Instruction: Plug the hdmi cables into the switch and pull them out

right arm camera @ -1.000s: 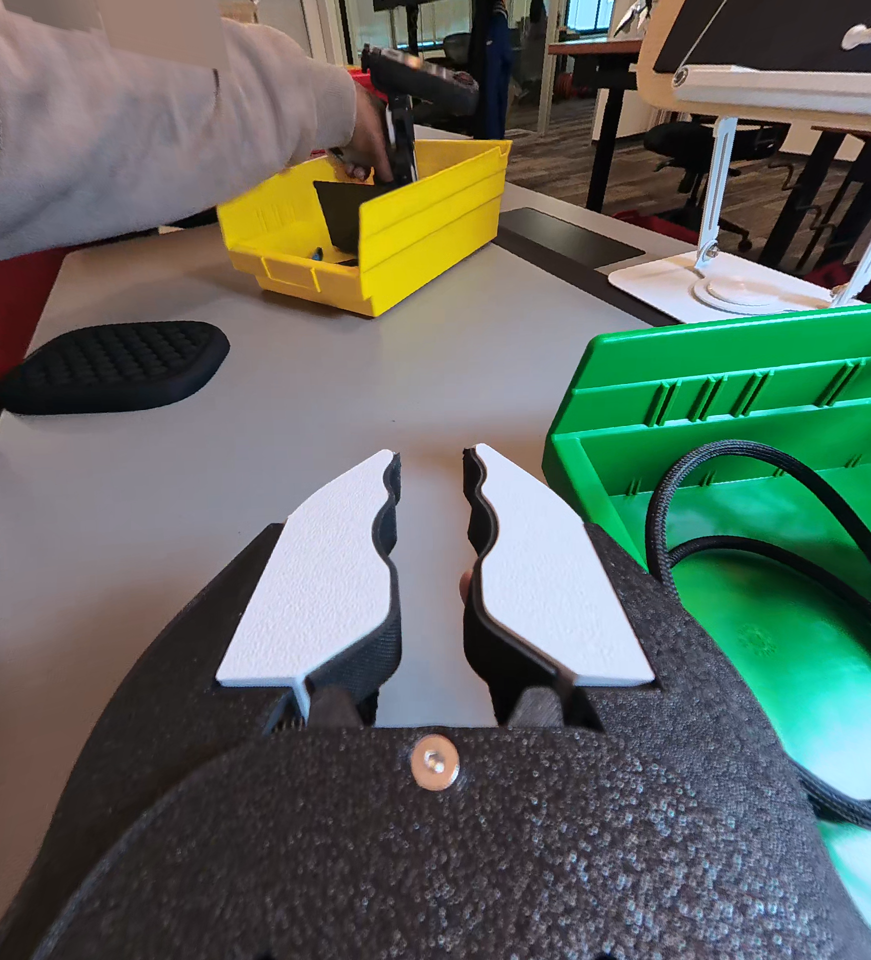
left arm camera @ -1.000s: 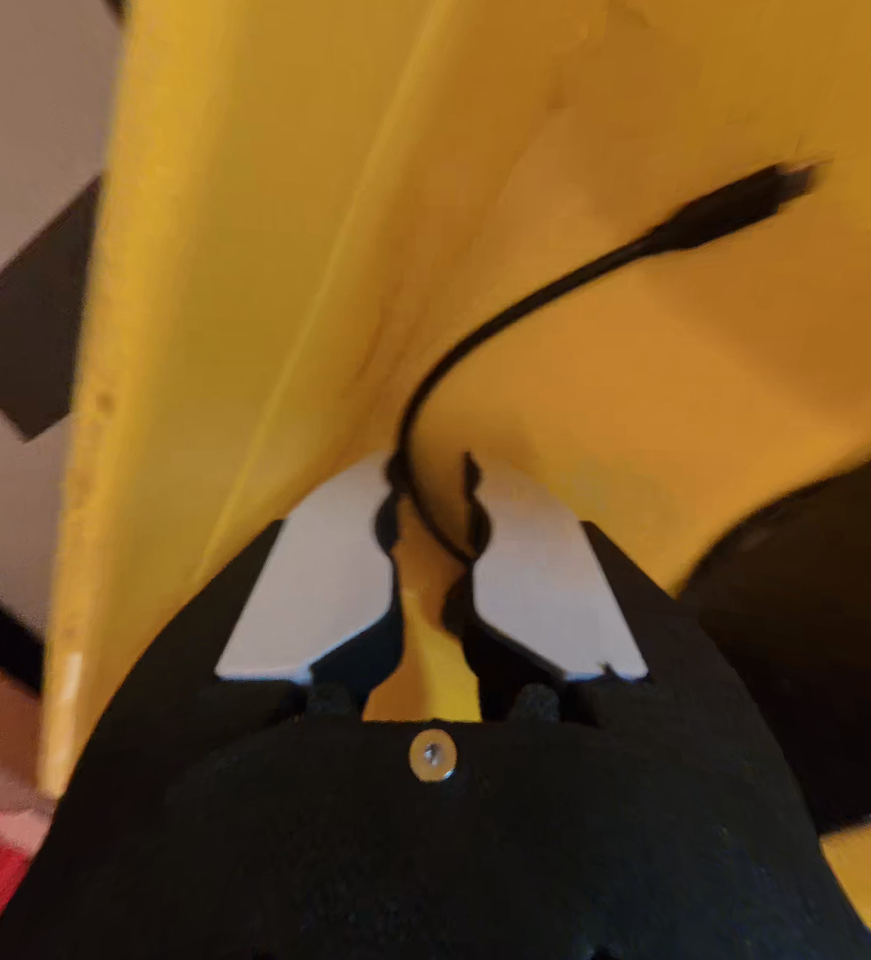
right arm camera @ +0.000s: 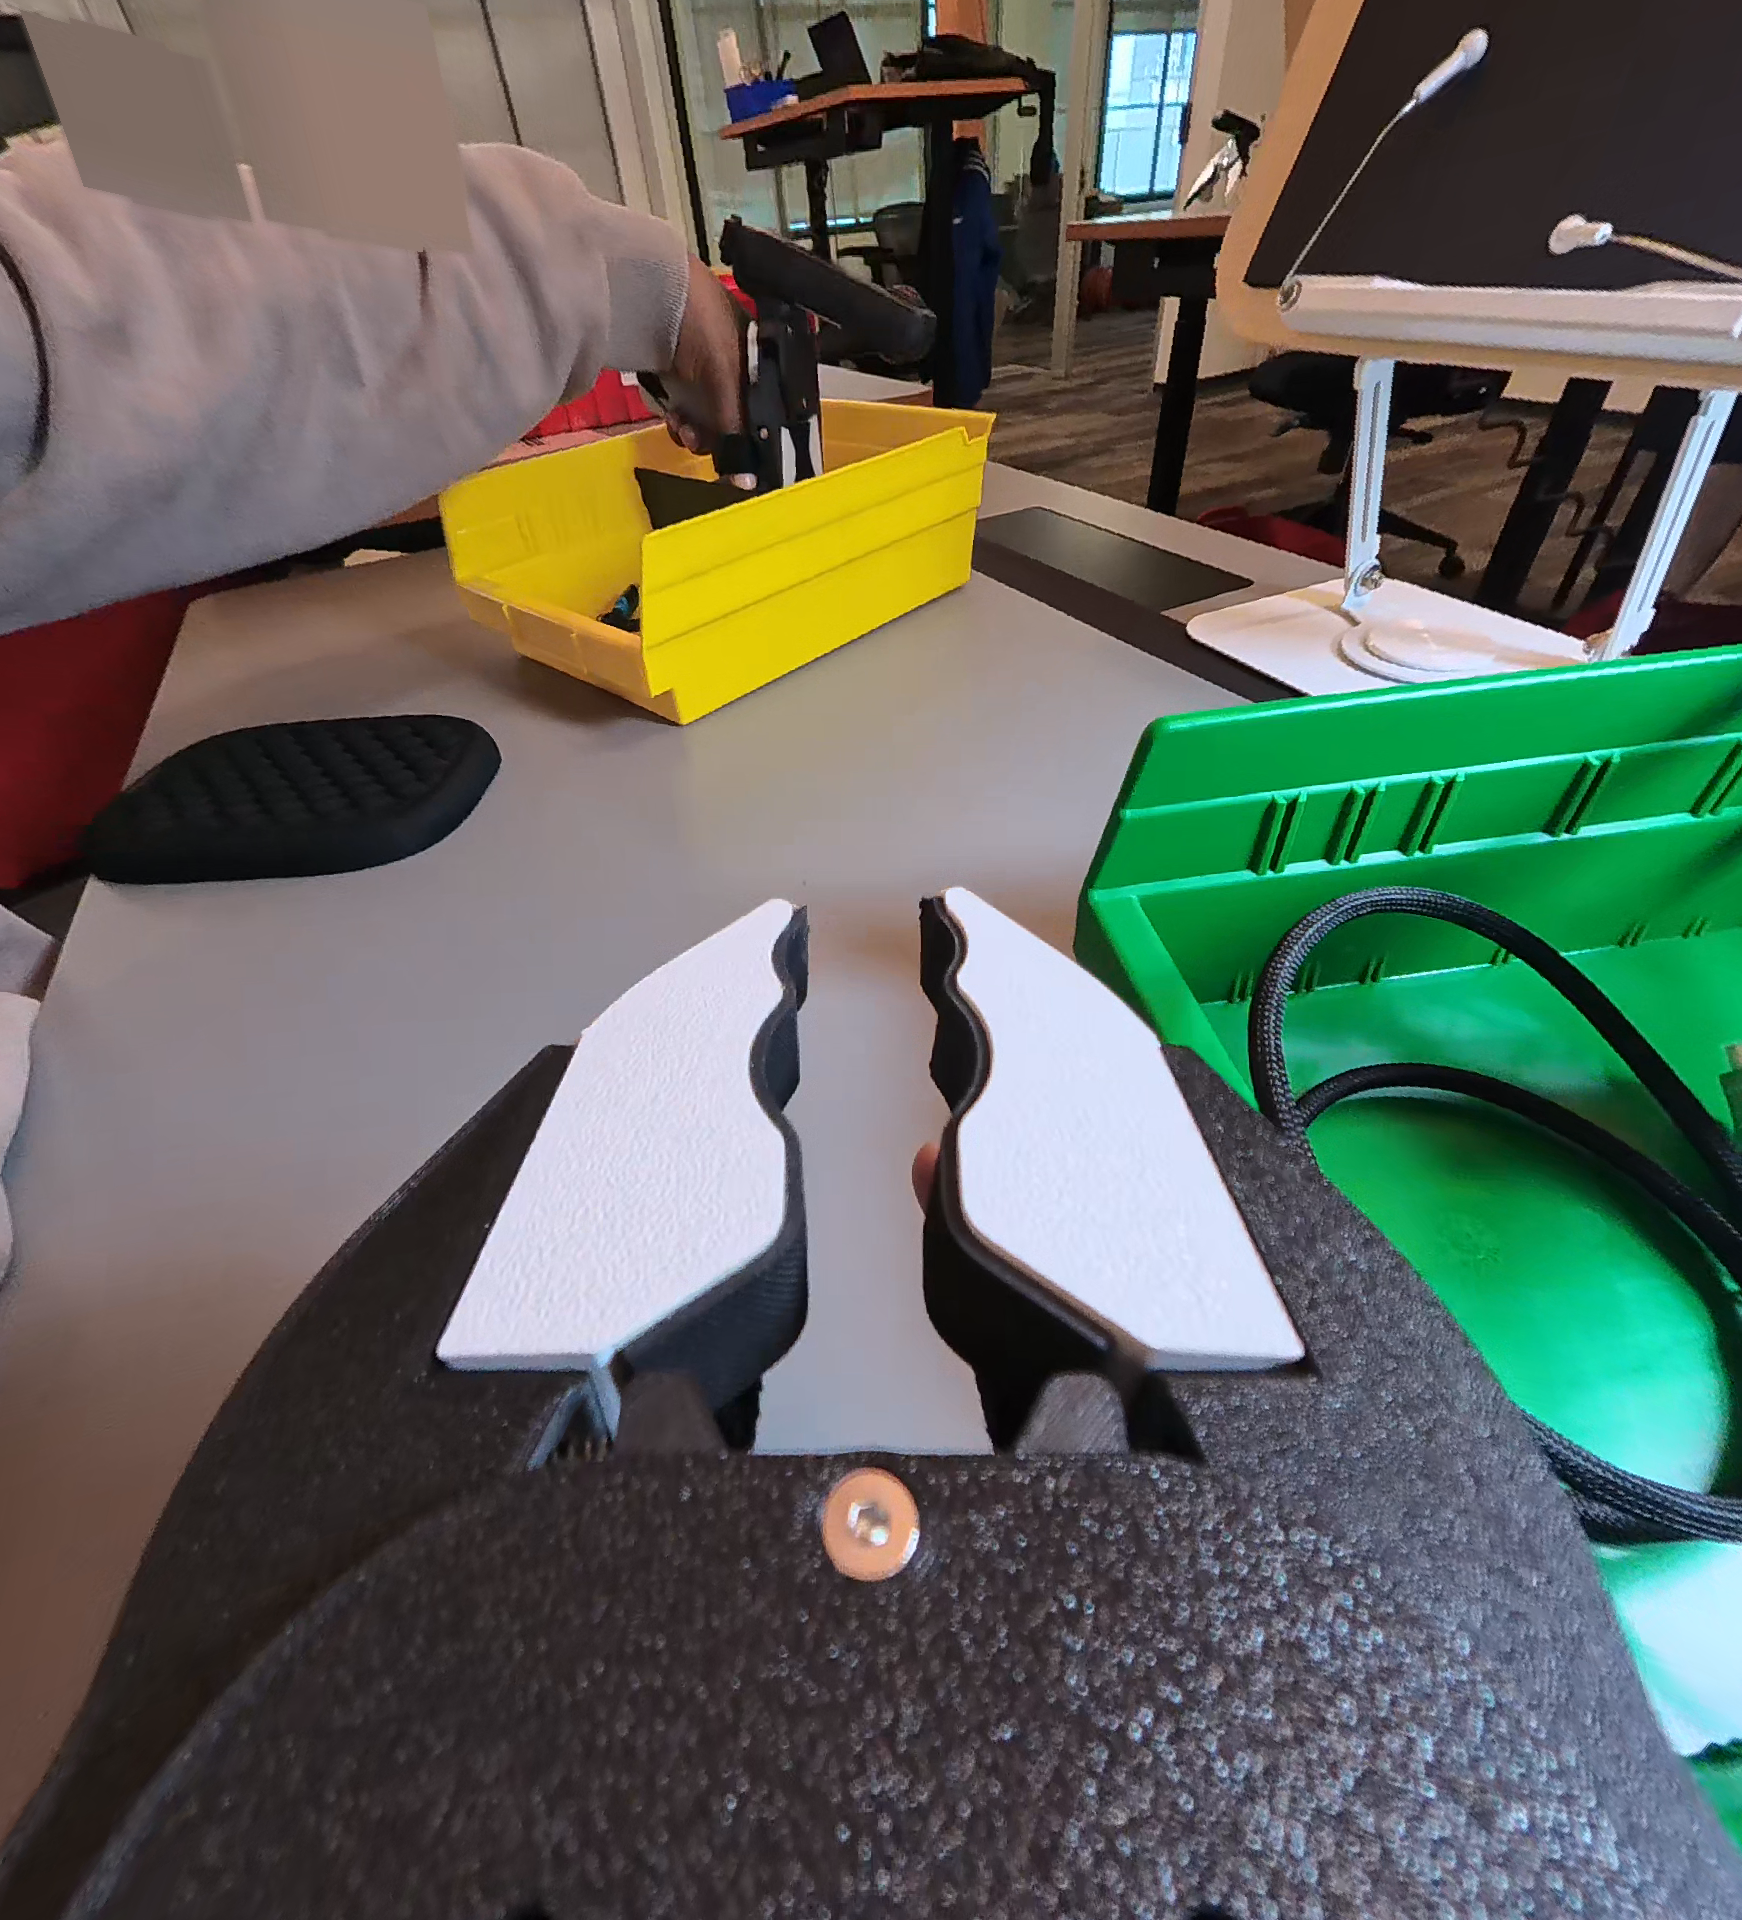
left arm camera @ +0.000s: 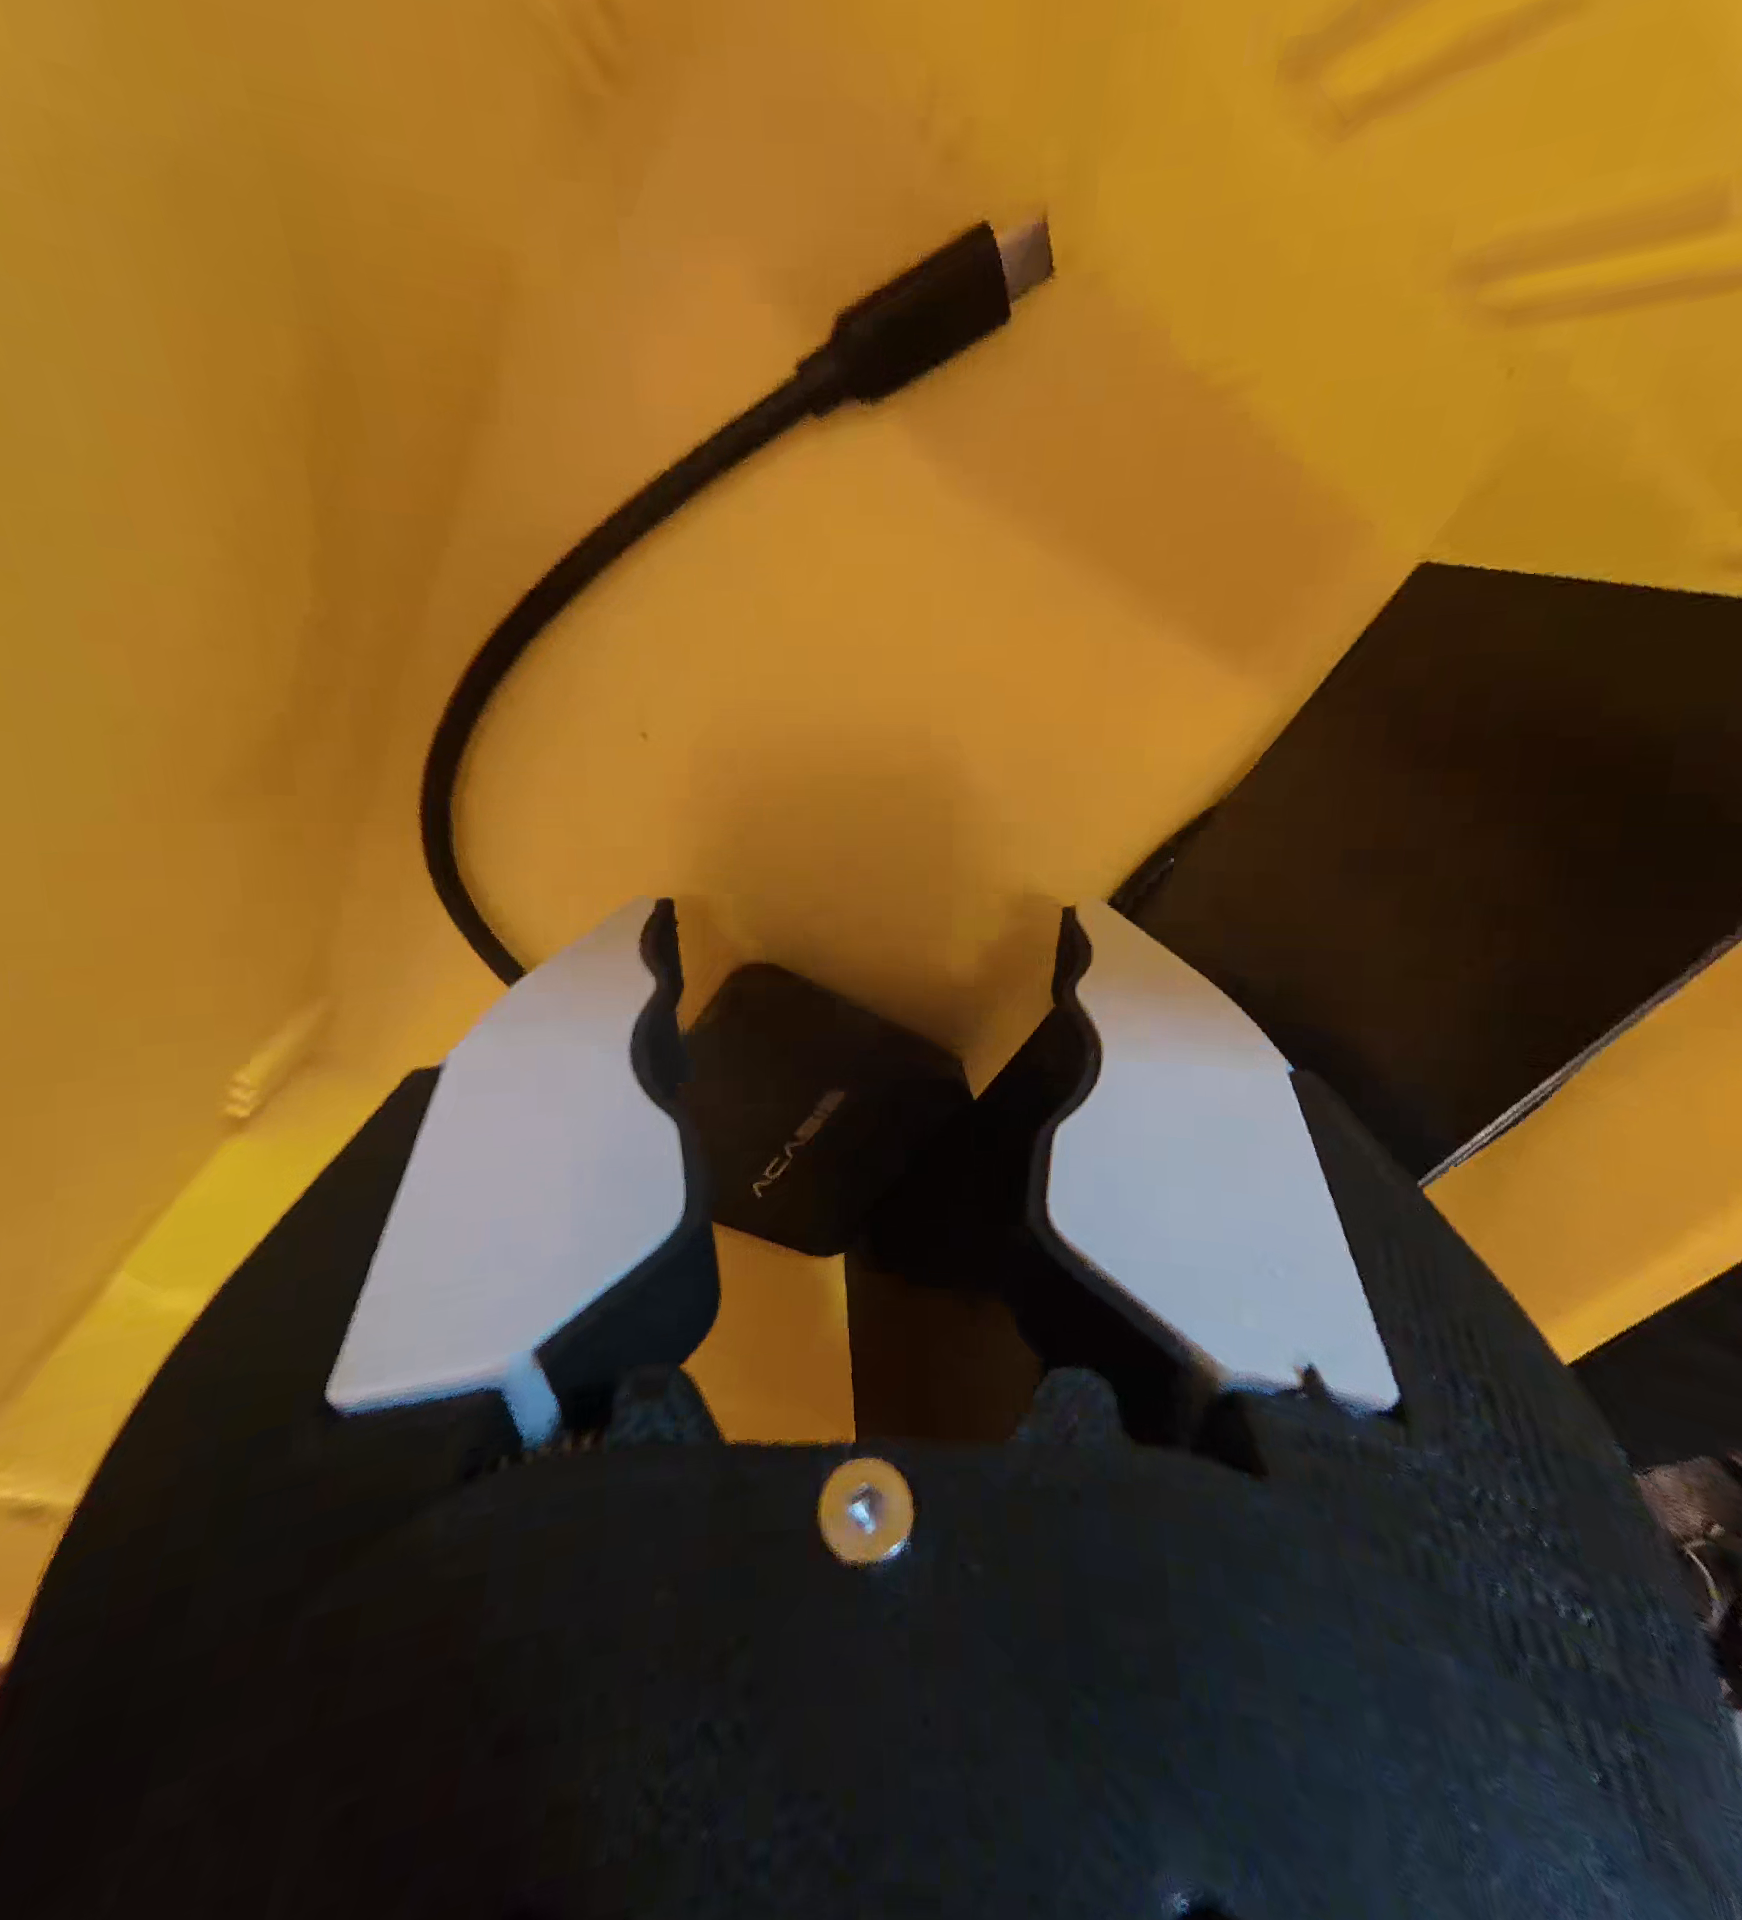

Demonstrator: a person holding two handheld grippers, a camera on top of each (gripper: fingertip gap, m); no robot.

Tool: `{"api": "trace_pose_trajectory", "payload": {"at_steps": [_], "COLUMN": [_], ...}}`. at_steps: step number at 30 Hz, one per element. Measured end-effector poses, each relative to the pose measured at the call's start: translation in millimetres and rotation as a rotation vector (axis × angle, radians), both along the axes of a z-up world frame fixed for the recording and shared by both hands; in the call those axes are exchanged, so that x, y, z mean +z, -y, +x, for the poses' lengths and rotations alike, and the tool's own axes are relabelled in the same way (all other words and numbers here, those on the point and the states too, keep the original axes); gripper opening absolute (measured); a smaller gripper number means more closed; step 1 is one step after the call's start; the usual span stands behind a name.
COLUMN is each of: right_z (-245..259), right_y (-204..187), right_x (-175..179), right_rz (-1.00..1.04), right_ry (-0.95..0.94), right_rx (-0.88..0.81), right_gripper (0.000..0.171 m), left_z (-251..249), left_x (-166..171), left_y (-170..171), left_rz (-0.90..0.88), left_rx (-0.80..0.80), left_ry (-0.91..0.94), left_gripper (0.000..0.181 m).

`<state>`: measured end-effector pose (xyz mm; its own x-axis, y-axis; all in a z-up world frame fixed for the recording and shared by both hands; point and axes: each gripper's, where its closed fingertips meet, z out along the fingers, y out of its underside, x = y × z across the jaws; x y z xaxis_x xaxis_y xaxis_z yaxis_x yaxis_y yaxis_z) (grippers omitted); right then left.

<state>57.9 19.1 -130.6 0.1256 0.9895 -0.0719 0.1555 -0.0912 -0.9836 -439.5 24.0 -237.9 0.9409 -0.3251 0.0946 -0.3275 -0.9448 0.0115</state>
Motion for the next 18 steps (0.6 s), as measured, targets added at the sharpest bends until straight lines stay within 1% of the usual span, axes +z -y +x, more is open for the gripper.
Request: {"api": "trace_pose_trajectory", "payload": {"at_steps": [6, 8, 11, 13, 14, 15, 16, 17, 18], "right_z": [-1, -2, -3, -4, -4, -3, -3, -2, -1], "right_y": [-1, 0, 0, 0, 0, 0, 0, 0, 0], "right_x": [-6, -7, -9, -10, -10, -10, -10, -10, -9], "right_rz": [-0.012, -0.015, -0.016, -0.011, -0.004, 0.001, 0.003, 0.004, 0.006], "right_ry": [0.022, 0.025, 0.038, 0.045, 0.047, 0.049, 0.052, 0.052, 0.05], "right_rx": [0.003, 0.005, 0.006, 0.005, 0.002, -0.001, -0.004, -0.009, -0.012], "right_gripper": [0.021, 0.021, 0.021, 0.021, 0.021, 0.021, 0.021, 0.021, 0.021], "left_z": [4, -7, -8, -14, -12, -11, -16, -24, -27], "left_x": [-7, -10, -11, -13, -13, -13, -13, -13, -12], "left_y": [-1, -3, -2, -3, -4, -7, -10, -12, -10], "left_rz": [0.015, 0.019, 0.002, -0.011, -0.018, -0.014, -0.003, 0.0, -0.015], "left_rx": [0.061, 0.053, 0.007, -0.057, -0.061, -0.065, -0.098, -0.125, -0.138], "left_ry": [0.116, 0.037, -0.015, -0.109, -0.116, -0.115, -0.162, -0.226, -0.248], "left_gripper": [0.07, 0.052, 0.043, 0.037, 0.034, 0.014, 0.0, 0.0, 0.0]}}
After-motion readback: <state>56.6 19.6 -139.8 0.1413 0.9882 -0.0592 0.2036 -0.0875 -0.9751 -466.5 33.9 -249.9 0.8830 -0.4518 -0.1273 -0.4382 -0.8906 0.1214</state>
